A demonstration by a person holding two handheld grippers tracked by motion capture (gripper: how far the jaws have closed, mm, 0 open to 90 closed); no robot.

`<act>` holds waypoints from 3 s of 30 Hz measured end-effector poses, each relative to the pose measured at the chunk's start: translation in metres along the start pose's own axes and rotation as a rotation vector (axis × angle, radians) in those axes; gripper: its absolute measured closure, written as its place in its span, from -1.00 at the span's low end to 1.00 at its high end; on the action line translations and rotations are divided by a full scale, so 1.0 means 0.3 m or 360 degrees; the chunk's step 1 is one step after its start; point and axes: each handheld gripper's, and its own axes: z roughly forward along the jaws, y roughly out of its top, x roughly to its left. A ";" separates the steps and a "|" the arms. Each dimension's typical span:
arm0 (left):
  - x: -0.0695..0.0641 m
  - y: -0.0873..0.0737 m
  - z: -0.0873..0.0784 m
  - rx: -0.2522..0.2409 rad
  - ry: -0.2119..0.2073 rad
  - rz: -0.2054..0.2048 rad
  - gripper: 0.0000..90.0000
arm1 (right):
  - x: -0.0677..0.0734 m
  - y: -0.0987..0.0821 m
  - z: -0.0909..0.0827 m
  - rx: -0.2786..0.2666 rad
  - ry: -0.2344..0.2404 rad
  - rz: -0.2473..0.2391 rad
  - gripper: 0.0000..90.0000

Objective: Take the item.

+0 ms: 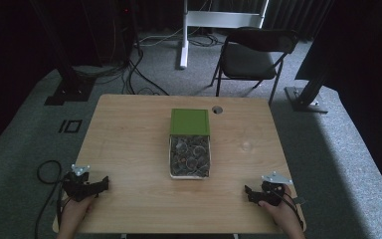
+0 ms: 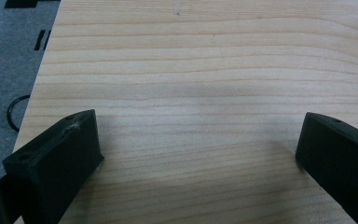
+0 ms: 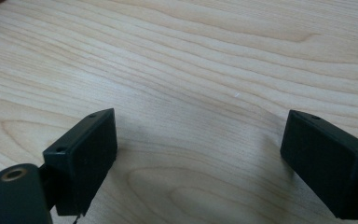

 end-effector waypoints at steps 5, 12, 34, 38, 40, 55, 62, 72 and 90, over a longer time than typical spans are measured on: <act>0.006 0.000 0.000 0.0000 -0.0022 0.0025 -0.99 | 0.000 0.000 0.000 0.0000 0.0000 0.0001 -0.76; 0.007 -0.002 -0.001 -0.0003 -0.0028 0.0030 -0.99 | 0.000 0.000 0.000 0.0001 0.0000 0.0000 -0.76; 0.011 -0.001 0.000 -0.0001 -0.0038 0.0042 -0.99 | 0.021 0.013 0.000 -0.0003 0.0008 -0.0001 -0.75; 0.011 -0.001 0.000 -0.0001 -0.0038 0.0042 -0.99 | 0.029 0.026 -0.005 -0.0011 0.0023 -0.0003 -0.75; 0.011 -0.001 0.000 -0.0001 -0.0038 0.0043 -0.99 | 0.033 0.033 -0.006 -0.0007 0.0025 -0.0005 -0.75; 0.011 -0.001 0.000 -0.0001 -0.0038 0.0042 -0.99 | 0.053 0.098 -0.038 -0.0078 0.0038 -0.0031 -0.75; 0.011 -0.001 0.000 -0.0001 -0.0038 0.0043 -0.99 | 0.060 0.130 -0.051 -0.0111 0.0057 -0.0039 -0.75; 0.011 -0.001 0.000 -0.0001 -0.0038 0.0043 -0.99 | 0.077 0.174 -0.067 -0.0162 0.0086 -0.0056 -0.75; 0.011 -0.001 0.000 -0.0001 -0.0038 0.0042 -0.99 | 0.104 0.246 -0.088 -0.0244 0.0123 -0.0074 -0.75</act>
